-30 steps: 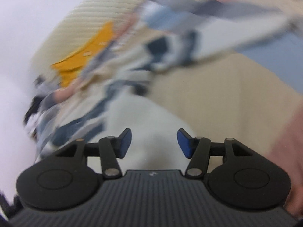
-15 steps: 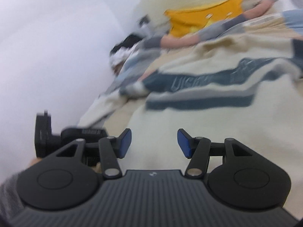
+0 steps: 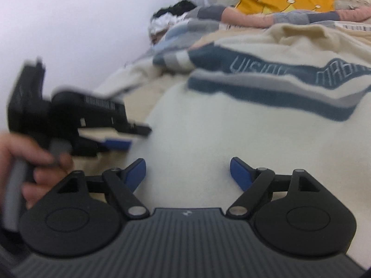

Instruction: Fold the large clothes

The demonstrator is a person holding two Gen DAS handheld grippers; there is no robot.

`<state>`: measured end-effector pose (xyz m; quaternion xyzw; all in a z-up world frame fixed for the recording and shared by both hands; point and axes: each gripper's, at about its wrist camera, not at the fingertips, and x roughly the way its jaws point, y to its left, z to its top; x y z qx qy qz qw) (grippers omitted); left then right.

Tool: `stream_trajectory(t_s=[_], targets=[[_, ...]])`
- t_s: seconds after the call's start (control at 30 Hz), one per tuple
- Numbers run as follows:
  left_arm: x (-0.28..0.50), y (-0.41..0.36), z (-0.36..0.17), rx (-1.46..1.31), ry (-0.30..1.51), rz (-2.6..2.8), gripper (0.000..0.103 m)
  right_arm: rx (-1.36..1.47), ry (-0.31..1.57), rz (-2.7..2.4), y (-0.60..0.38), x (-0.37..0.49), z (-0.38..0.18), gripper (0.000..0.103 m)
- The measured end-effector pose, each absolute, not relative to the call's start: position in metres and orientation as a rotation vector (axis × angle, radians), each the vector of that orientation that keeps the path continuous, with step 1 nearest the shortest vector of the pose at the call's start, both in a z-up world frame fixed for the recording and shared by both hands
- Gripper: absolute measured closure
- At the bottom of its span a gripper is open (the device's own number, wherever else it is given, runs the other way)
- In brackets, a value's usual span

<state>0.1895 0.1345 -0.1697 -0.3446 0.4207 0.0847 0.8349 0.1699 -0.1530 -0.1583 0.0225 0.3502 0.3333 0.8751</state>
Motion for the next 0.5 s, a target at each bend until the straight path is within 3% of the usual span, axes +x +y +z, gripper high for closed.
stream_trajectory(t_s=[0.03, 0.1, 0.17, 0.27, 0.5], targets=[[0.19, 0.133, -0.169, -0.721, 0.892, 0.184, 0.059, 0.012, 0.732, 0.693, -0.15, 0.167, -0.161, 0.023], [0.19, 0.13, -0.166, -0.705, 0.892, 0.193, 0.059, -0.061, 0.714, 0.682, -0.145, 0.162, -0.163, 0.035], [0.19, 0.129, -0.163, -0.704, 0.893, 0.193, 0.059, -0.098, 0.705, 0.655, -0.144, 0.158, -0.162, 0.064], [0.189, 0.126, -0.157, -0.695, 0.891, 0.203, 0.059, -0.04, 0.653, 0.628, -0.156, 0.156, -0.152, 0.081], [0.191, 0.108, -0.129, -0.648, 0.808, 0.155, 0.059, 0.389, 0.663, 0.526, -0.228, 0.182, -0.139, 0.084]])
